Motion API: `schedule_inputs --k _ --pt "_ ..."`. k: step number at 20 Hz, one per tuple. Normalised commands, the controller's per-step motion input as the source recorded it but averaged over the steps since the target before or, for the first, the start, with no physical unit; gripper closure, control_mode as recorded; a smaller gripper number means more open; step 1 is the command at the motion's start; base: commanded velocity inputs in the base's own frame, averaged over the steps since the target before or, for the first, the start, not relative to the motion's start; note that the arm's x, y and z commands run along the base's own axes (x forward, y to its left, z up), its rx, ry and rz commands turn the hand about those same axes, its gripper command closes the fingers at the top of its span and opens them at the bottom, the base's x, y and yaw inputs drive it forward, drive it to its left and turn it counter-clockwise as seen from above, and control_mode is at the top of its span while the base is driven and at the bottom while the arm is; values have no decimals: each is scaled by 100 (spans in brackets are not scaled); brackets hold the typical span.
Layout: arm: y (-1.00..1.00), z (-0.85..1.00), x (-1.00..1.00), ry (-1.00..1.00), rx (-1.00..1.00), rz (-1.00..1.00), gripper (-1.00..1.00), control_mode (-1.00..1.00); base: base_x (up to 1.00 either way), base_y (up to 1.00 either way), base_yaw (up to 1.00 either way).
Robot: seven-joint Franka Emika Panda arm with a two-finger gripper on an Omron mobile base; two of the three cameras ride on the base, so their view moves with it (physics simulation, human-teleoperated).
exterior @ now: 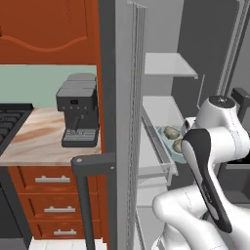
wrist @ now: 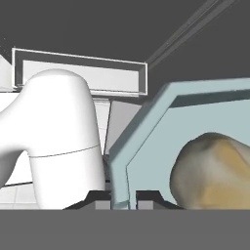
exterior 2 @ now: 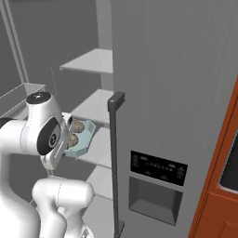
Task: Place two dumplings into each of the tupperware containers and then place the containers in the fridge.
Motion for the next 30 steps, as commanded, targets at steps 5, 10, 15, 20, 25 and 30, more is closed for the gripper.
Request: schedule_inputs --k 5,10,15,20,25,30 --pt "0 0 0 0 0 0 100 100 33 -25 0" --pt "0 0 0 0 0 0 100 100 36 -34 0" --pt "0 0 0 0 0 0 100 100 21 -47 0" --pt "0 0 0 0 0 0 100 100 9 -47 1" --pt "0 0 0 0 0 0 100 100 0 -20 0" --pt "0 0 0 0 0 0 100 100 1 -45 0"
